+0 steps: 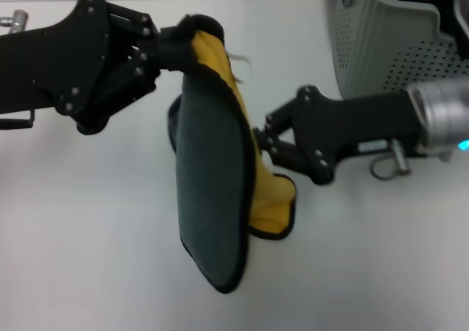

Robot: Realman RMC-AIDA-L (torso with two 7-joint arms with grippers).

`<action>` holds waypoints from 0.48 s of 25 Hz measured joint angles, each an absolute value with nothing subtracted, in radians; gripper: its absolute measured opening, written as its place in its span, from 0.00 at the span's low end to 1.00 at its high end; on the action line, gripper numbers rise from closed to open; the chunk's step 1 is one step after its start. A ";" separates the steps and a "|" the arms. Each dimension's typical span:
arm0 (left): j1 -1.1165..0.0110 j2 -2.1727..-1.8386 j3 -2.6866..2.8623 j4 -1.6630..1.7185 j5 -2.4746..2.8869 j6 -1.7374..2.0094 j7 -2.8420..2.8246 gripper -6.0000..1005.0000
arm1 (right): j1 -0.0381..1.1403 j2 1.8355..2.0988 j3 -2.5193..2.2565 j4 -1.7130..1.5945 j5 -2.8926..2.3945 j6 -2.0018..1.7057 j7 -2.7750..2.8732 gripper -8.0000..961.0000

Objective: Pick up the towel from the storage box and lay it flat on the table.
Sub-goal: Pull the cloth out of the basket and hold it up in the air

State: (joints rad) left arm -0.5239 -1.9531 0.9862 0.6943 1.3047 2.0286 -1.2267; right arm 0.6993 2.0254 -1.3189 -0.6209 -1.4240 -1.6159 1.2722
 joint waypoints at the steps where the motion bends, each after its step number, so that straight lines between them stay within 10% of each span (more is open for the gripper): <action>1: -0.524 -1.951 0.981 0.688 1.305 2.029 -1.225 0.03 | 0.689 2.025 -1.316 -0.621 -1.420 -1.643 1.273 0.01; 12: -0.560 -1.956 0.974 0.655 1.356 2.005 -1.224 0.03 | 0.692 2.027 -1.407 -0.607 -1.380 -1.697 1.275 0.01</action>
